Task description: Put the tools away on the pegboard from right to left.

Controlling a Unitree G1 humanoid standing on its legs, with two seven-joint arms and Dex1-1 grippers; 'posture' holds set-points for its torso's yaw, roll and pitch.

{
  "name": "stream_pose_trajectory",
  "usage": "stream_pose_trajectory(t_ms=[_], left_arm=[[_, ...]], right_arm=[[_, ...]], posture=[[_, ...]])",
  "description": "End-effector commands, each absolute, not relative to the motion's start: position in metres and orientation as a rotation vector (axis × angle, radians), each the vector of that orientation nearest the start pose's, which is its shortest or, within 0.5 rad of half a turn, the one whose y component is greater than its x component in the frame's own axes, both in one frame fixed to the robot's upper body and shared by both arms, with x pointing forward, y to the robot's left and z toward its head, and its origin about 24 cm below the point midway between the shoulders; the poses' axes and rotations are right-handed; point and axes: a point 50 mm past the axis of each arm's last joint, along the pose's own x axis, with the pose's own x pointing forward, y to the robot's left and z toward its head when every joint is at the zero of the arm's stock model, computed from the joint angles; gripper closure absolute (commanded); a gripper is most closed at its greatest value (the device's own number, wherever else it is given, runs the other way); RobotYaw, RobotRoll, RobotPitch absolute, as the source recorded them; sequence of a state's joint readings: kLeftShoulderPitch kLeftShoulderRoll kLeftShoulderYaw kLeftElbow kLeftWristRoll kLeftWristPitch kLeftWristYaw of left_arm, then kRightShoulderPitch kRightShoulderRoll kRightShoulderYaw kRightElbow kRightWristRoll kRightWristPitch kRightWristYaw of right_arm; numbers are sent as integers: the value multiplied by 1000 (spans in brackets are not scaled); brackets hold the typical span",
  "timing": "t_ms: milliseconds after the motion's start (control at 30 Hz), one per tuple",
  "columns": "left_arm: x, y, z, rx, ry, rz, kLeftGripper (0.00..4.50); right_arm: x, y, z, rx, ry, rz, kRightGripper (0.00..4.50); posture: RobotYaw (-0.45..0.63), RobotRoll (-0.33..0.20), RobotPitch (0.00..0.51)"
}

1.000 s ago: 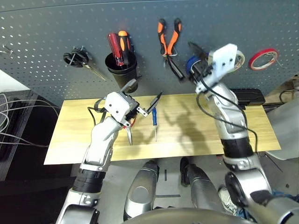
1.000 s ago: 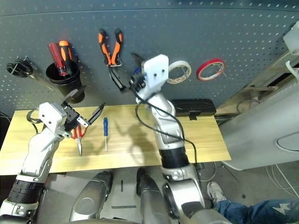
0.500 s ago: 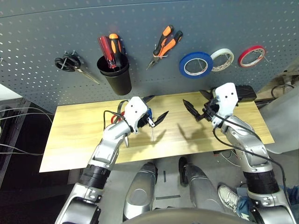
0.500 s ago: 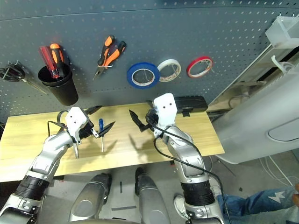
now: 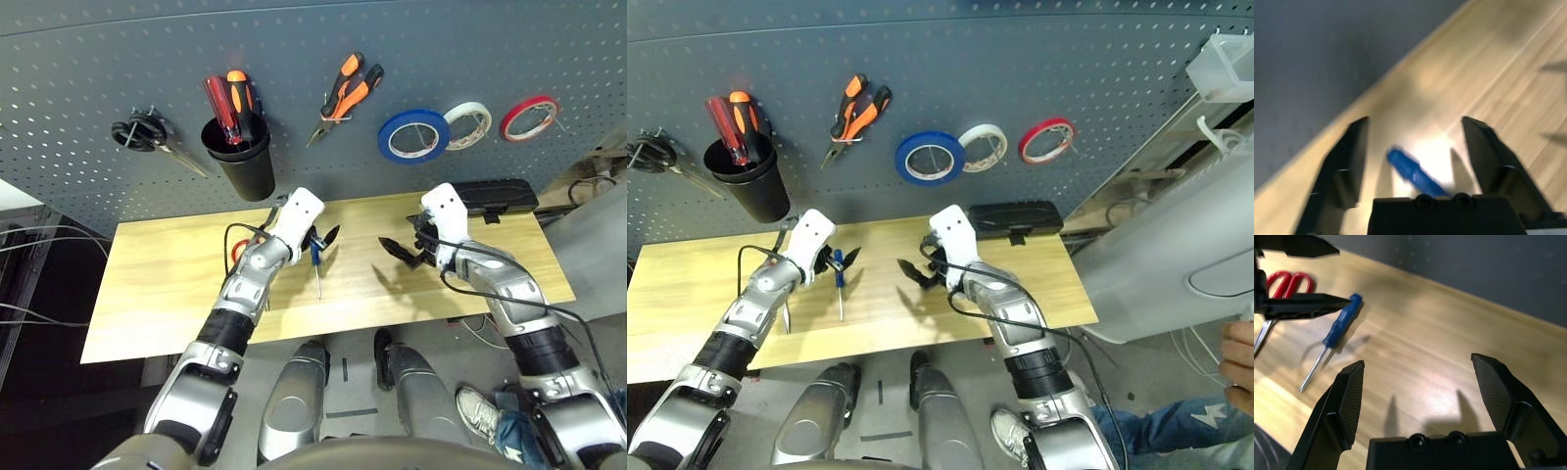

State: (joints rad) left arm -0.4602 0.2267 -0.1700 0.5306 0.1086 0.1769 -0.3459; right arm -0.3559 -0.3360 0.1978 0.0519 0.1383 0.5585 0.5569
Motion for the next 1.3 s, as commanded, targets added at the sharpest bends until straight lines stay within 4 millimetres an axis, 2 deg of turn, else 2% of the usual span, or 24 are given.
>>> stream_pose_trajectory(t_ms=[33,133,433,500,533,600,667,900,1000,1100,1167,1300], left_arm=[[323,146,7,356,460,-403,859],[323,149,-2,341,508,-359,32],[317,141,-29,267,668,-369,32],[316,138,-33,263,699,-389,76],[316,135,-35,257,716,-402,244],[316,129,-35,255,724,-424,662],[318,126,-33,260,710,-442,1273],[334,123,-2,234,488,-425,3669],[336,122,12,201,398,-426,3671],[335,120,45,170,189,-451,3671],[333,119,61,174,97,-468,3671],[312,120,113,132,-170,-569,3671]], right_arm=[[295,-127,61,-207,416,738,0],[293,-124,60,-204,416,743,0],[292,-123,61,-205,410,731,0],[293,-123,62,-209,400,728,0],[294,-123,63,-209,397,725,0],[296,-123,64,-208,390,724,0],[297,-122,66,-208,382,729,0],[302,-128,72,-235,363,748,0],[305,-130,74,-245,356,750,0],[305,-131,81,-259,329,785,0],[304,-130,84,-268,318,816,0],[300,-123,102,-309,221,932,0]], posture=[[197,0,274],[192,0,276],[167,0,280],[163,0,279],[163,0,279],[161,0,277],[160,0,272],[166,0,253],[167,0,244],[170,0,236],[173,0,232],[177,0,218]])
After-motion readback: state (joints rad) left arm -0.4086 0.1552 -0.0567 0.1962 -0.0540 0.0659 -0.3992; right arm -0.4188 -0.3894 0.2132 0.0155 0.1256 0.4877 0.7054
